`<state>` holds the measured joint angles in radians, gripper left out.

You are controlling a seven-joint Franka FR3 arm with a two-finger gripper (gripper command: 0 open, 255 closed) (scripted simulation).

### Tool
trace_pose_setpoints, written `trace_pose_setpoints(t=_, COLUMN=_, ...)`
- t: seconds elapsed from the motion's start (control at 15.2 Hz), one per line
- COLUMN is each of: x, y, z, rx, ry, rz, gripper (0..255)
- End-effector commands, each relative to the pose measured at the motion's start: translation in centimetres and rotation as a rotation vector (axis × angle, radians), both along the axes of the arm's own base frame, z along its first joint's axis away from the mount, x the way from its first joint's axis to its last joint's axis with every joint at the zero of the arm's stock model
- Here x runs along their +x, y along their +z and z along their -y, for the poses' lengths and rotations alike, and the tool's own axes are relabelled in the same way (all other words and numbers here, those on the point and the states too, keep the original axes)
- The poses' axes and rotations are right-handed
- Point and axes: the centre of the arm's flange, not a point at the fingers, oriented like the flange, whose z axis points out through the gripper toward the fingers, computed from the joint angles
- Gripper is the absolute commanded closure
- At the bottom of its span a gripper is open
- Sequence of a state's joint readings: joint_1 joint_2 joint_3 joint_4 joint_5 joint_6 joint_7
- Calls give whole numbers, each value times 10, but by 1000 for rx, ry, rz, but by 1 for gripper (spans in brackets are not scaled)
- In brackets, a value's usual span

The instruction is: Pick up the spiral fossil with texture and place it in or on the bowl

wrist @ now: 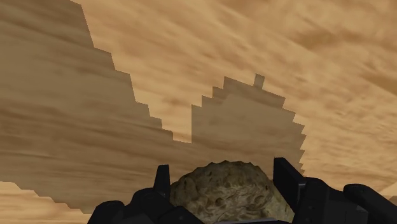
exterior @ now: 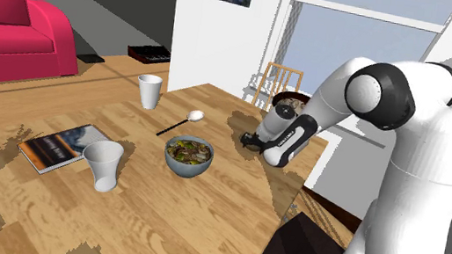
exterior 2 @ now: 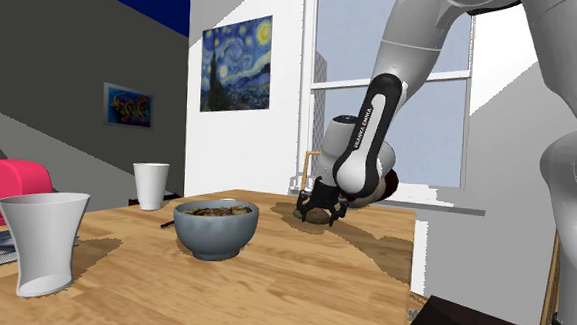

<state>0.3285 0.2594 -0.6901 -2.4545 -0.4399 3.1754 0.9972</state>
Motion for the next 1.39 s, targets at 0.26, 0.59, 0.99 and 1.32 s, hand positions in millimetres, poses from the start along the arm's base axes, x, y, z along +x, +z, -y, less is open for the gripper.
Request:
trace_pose_setpoints(t=0.26, x=0, y=29, z=0, rx=0, ry=0, rz=-1, gripper=255)
trace_pose_setpoints(t=0.59, x=0, y=55, z=0, rx=0, ry=0, rz=-1, gripper=255)
trace_pose_setpoints(t=0.99, x=0, y=87, z=0, rx=0, ry=0, rz=-1, gripper=255)
trace_pose_setpoints(t=1.32, x=0, y=114, z=0, rx=0, ry=0, rz=-1, gripper=255)
